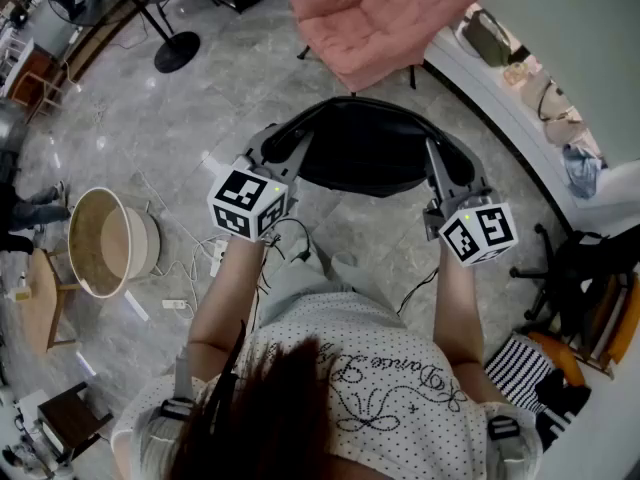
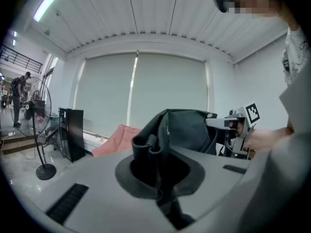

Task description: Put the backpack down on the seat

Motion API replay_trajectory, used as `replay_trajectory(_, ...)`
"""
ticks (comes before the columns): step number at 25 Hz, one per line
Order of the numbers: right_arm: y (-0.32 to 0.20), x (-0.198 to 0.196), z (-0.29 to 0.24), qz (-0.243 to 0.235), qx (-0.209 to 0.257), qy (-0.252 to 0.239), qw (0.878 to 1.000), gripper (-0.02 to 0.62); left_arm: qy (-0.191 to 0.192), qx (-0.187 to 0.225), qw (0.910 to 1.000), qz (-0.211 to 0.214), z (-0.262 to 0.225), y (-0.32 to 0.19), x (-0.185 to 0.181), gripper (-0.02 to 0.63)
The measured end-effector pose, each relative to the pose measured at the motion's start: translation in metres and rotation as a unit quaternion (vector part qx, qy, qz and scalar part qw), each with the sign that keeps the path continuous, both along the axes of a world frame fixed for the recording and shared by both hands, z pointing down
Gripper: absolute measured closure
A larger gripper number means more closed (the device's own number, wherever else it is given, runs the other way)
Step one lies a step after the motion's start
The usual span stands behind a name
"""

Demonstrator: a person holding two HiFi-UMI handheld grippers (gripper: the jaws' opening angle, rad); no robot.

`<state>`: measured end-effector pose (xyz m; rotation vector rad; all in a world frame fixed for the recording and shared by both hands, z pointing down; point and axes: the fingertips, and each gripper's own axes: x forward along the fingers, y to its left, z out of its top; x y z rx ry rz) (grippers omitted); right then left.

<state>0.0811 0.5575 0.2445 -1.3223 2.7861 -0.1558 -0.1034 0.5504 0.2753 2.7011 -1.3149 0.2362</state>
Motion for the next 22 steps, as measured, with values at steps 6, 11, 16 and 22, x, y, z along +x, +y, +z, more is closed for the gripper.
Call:
replay_trajectory(6, 0.003, 0.024, -0.003, 0.006, 0.004, -0.007, 1.000, 0.529, -0.008, 0.008, 0.9999, 0.001, -0.006, 0.000, 0.023, 0.597)
replay_trajectory(11, -0.003, 0.033, -0.001, 0.001, -0.003, -0.011, 1.000, 0.529, -0.016, 0.006, 0.9998, 0.000, -0.006, -0.005, 0.032, 0.597)
replay_trajectory(16, -0.008, 0.034, 0.002, -0.002, -0.007, -0.013, 1.000, 0.529, -0.017, -0.002, 0.9998, 0.001, -0.002, -0.010, 0.032, 0.597)
replay_trajectory(22, -0.027, 0.030, 0.008, -0.004, -0.015, -0.016, 1.000, 0.528, -0.014, -0.004, 0.9999, -0.004, 0.004, -0.029, 0.029, 0.597)
